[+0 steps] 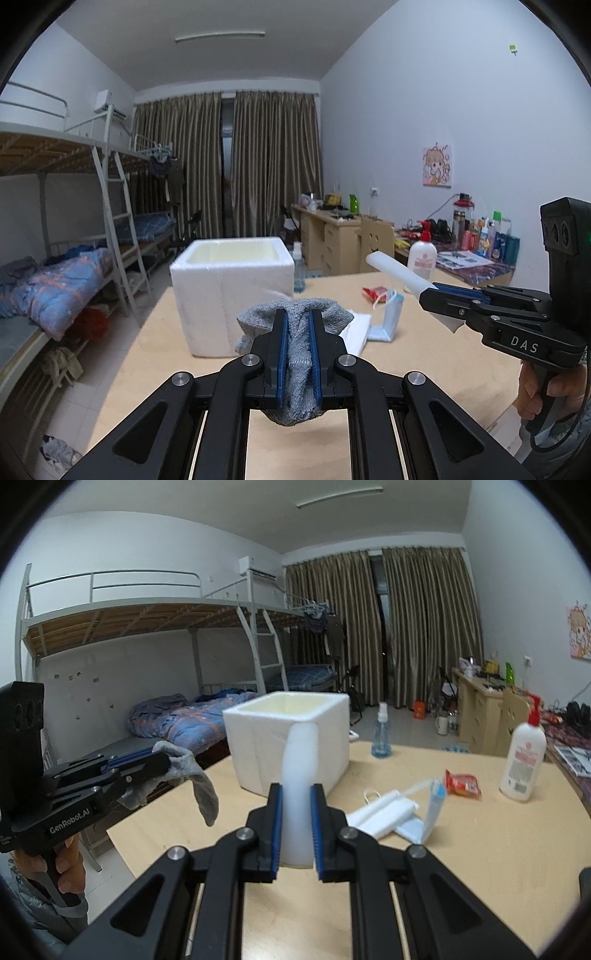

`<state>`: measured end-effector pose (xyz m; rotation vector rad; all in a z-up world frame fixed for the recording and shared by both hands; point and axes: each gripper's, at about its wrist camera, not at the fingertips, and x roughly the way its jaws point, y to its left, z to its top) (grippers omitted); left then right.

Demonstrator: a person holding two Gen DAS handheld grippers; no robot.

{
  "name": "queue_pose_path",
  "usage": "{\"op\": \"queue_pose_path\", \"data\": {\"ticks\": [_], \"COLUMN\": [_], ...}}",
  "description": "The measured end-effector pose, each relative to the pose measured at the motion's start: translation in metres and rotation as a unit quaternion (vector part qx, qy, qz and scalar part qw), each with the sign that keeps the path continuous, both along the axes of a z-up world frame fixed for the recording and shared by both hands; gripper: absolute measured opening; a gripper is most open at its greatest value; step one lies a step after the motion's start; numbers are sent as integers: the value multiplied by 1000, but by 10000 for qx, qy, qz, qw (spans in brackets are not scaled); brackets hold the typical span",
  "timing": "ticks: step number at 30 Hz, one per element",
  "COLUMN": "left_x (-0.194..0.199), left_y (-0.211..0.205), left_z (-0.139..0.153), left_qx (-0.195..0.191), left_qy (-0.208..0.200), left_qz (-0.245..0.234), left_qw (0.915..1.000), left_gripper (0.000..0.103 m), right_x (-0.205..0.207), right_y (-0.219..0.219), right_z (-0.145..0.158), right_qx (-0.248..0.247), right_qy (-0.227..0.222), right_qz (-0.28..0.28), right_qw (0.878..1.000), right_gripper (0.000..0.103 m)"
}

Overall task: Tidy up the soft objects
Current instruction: 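Lift the grey sock in the left tool and white foam roll in the right tool, then carry the sock and foam roll in both tools over the white foam box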

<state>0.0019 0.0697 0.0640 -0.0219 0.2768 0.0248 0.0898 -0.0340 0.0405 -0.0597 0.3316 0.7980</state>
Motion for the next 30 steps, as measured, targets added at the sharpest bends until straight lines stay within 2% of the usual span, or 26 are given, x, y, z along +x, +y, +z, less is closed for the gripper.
{"op": "queue_pose_path", "data": {"ticks": [9, 16, 30], "left_x": [-13, -18, -3], "left_y": [2, 7, 17], "left_z": [20, 25, 50], "left_qx": [106, 93, 106], "left_qy": [-225, -332, -501], "left_qz": [41, 136, 213], "left_qw": [9997, 9993, 9985], "left_gripper": [12, 11, 11], "right_x": [-10, -10, 4], "right_y": [8, 12, 26], "right_z": [19, 21, 39], "right_qx": [97, 93, 60], "right_qy": [-305, -384, -412], "right_qz": [158, 188, 226], "right_qw": [9994, 9990, 9989], "right_gripper": [17, 17, 17]}}
